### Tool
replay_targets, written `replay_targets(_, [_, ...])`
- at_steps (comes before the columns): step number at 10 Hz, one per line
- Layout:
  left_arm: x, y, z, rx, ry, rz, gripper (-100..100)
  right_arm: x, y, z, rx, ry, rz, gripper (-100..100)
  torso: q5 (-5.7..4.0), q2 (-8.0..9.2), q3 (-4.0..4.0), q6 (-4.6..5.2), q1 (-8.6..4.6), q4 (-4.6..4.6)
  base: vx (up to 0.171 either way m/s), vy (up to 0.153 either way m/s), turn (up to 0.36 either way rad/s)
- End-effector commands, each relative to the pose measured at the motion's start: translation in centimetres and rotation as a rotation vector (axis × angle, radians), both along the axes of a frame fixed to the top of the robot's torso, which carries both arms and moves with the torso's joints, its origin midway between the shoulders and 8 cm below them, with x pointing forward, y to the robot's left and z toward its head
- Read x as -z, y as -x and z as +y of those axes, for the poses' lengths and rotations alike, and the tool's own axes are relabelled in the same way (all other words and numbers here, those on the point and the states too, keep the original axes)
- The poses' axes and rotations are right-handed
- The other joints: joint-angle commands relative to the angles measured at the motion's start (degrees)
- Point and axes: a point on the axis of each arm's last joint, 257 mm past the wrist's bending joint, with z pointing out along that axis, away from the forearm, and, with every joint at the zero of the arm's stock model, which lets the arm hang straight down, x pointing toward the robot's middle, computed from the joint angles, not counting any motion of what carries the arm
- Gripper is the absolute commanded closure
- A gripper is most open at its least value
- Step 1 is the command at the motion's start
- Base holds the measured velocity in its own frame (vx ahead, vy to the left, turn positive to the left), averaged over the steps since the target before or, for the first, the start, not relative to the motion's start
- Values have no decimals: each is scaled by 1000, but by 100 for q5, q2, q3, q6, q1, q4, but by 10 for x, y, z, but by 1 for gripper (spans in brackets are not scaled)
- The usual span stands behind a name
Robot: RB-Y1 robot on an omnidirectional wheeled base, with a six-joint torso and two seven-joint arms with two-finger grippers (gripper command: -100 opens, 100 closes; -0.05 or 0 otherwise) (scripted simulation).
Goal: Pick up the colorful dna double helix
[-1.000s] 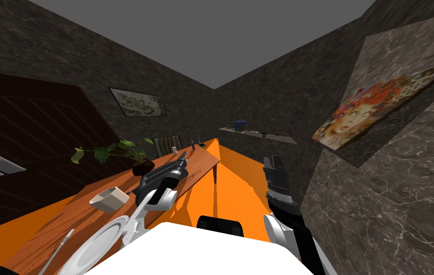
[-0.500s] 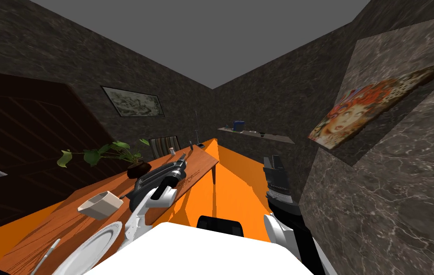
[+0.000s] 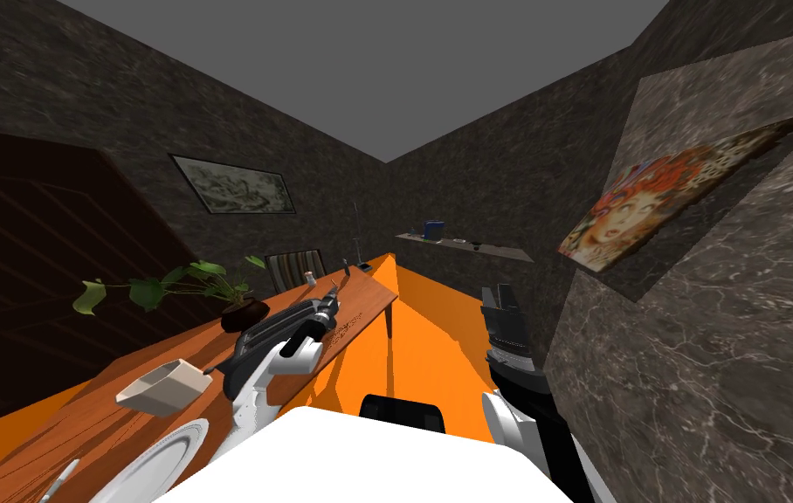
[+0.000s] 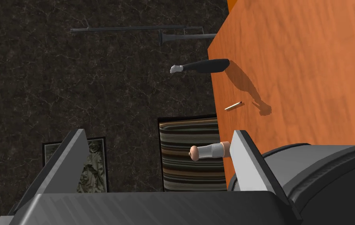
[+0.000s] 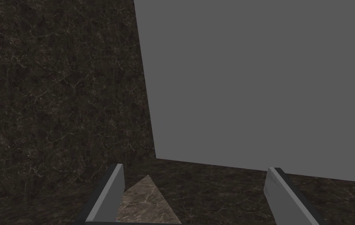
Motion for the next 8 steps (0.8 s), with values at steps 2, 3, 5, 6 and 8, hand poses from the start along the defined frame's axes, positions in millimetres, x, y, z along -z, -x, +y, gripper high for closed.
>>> replay_targets(2, [27,-1,10,-29,45,72,-100,0,0,0,0,0,0,0,0,-3,-2,1,0,0,36,-7,-35])
replay_targets(3, [45,0,18,-52,83,122,-100,0,0,0,0,0,0,0,0,-3,-2,0,-1,-1,44,-7,-50])
replay_targets(5, [66,3,26,-78,123,180,-100,0,0,0,0,0,0,0,0,-4,-2,0,0,-1,39,-3,-31])
replay_targets(6, [69,4,26,-80,125,189,-100,0,0,0,0,0,0,0,1,-6,-3,1,2,-1,37,-3,-25])
replay_targets(8, [90,8,33,-106,166,249,-100,0,0,0,0,0,0,0,0,-7,-4,1,0,-1,44,-5,-32])
